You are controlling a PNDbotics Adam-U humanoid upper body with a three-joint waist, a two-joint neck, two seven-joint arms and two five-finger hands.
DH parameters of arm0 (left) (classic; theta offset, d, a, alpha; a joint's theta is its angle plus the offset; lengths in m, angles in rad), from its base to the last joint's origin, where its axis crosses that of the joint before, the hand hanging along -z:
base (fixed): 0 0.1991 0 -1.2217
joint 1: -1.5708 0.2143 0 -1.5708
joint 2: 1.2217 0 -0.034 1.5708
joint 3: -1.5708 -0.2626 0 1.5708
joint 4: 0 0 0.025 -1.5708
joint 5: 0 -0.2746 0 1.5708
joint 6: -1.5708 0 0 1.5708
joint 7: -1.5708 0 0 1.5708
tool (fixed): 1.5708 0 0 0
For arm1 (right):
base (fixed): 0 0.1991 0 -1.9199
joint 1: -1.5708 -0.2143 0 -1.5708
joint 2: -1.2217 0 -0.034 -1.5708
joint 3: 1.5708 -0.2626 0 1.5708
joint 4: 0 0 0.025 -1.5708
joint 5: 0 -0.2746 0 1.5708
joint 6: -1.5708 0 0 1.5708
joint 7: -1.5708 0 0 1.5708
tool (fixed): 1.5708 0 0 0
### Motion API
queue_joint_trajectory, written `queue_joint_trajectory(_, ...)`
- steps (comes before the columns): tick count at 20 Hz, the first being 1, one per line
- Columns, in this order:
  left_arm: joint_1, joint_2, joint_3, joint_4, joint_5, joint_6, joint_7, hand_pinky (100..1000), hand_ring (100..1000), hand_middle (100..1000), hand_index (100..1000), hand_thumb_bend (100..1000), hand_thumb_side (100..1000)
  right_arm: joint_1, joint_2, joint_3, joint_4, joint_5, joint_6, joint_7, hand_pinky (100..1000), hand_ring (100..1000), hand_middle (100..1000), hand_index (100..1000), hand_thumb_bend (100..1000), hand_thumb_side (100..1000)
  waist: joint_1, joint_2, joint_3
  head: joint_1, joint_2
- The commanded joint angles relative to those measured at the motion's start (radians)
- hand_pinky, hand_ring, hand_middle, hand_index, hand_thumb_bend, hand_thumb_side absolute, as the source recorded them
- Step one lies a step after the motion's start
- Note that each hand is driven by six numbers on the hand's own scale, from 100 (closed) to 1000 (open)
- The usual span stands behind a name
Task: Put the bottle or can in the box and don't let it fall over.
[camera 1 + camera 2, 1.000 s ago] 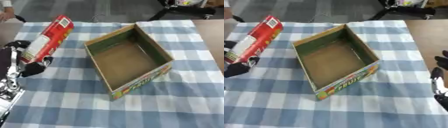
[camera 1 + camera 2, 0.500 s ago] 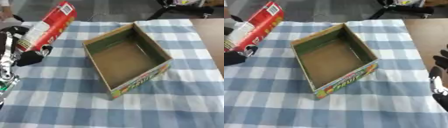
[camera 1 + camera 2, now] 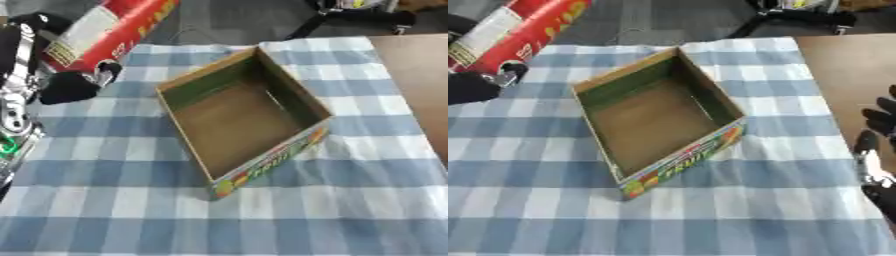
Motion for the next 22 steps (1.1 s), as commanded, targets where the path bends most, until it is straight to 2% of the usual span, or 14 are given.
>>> queue_joint_trajectory(1,-0.052,-0.031,-0.013,-0.018,-0.018,-0.003,-0.021,536,500,663,709,251,100,-0.006,-0.033,-0.008,-0.018,-0.007,-0.001,0.001,852,842,1000,883,100,528,0.014,-0.044,-0.009,-0.002,0.002)
queue_joint_trajectory(9,-0.105,-0.135,-0.053,0.026,-0.054,-0.017,-0.042,534,498,661,706,236,100,-0.013,-0.034,-0.008,-0.018,-0.014,0.0,0.004,852,843,1000,883,100,527,0.021,-0.044,-0.026,0.008,-0.004)
queue_joint_trajectory(10,-0.109,-0.145,-0.057,0.033,-0.058,-0.019,-0.043,535,498,661,707,282,100,-0.014,-0.034,-0.007,-0.018,-0.015,0.0,0.004,852,843,1000,883,100,527,0.022,-0.044,-0.029,0.01,-0.005)
queue_joint_trajectory(11,-0.112,-0.153,-0.06,0.04,-0.063,-0.021,-0.043,534,498,661,706,235,100,-0.015,-0.034,-0.007,-0.018,-0.015,0.0,0.005,852,842,1000,883,100,527,0.022,-0.043,-0.032,0.012,-0.007)
queue_joint_trajectory(22,-0.133,-0.252,-0.093,0.187,-0.116,-0.051,-0.032,535,499,661,710,227,100,-0.031,-0.029,-0.002,-0.018,-0.019,0.001,0.014,852,842,1000,883,100,526,0.029,-0.029,-0.062,0.043,-0.026)
